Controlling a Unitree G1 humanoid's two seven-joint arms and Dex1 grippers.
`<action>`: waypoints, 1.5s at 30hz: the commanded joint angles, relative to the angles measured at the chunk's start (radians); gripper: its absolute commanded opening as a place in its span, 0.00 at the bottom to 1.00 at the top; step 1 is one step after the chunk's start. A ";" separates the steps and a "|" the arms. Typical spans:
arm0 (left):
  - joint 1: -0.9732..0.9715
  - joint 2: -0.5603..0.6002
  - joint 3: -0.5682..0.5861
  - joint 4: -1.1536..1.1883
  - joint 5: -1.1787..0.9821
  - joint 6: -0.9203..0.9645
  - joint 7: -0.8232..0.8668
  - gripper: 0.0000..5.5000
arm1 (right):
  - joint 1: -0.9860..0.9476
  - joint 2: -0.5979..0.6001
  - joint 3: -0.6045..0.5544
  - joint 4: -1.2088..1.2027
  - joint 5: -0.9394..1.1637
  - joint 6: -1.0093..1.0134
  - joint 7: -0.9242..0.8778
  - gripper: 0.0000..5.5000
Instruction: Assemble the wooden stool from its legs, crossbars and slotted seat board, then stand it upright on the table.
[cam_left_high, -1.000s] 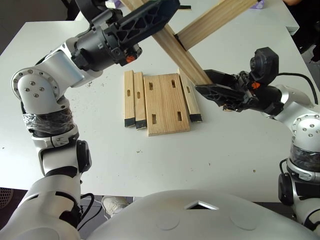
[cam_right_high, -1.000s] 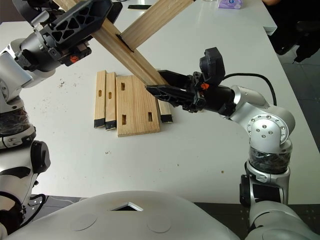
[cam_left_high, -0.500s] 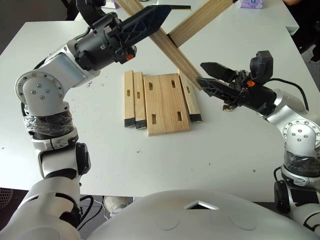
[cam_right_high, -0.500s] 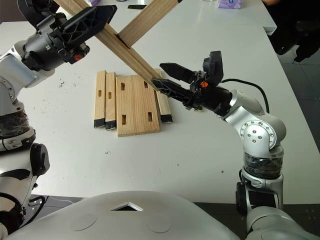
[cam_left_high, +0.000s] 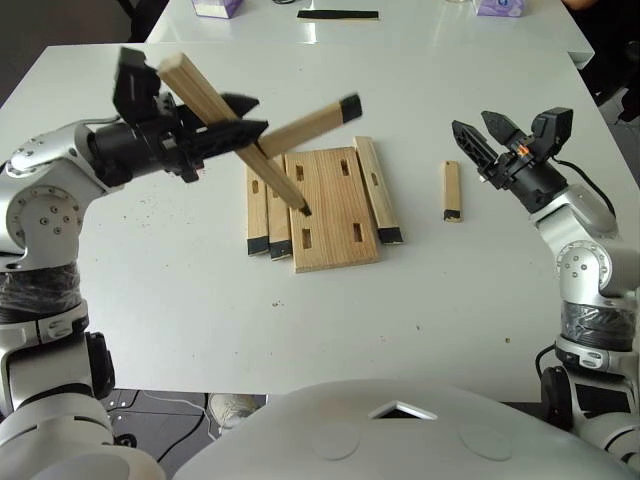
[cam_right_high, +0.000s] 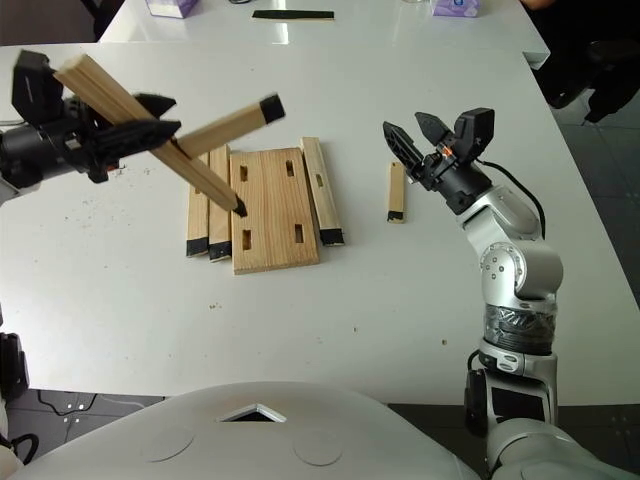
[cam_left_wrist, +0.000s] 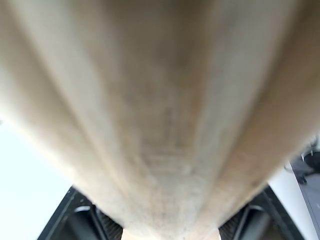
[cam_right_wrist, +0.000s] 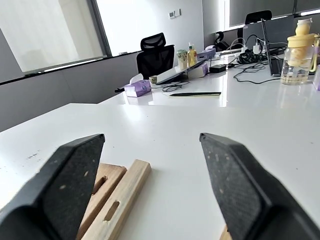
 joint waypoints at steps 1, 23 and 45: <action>0.020 -0.002 -0.049 -0.025 0.064 -0.052 -0.059 0.37 | -0.026 -0.003 0.031 0.021 -0.022 -0.013 0.044 0.64; 0.039 -0.004 -0.231 0.091 0.319 -0.274 -0.224 0.37 | -0.056 0.004 0.059 0.091 -0.061 -0.027 0.107 0.64; 0.225 0.026 -0.399 0.038 0.480 -0.603 -0.246 0.37 | 0.026 0.102 0.136 0.060 -0.133 -0.043 0.056 0.64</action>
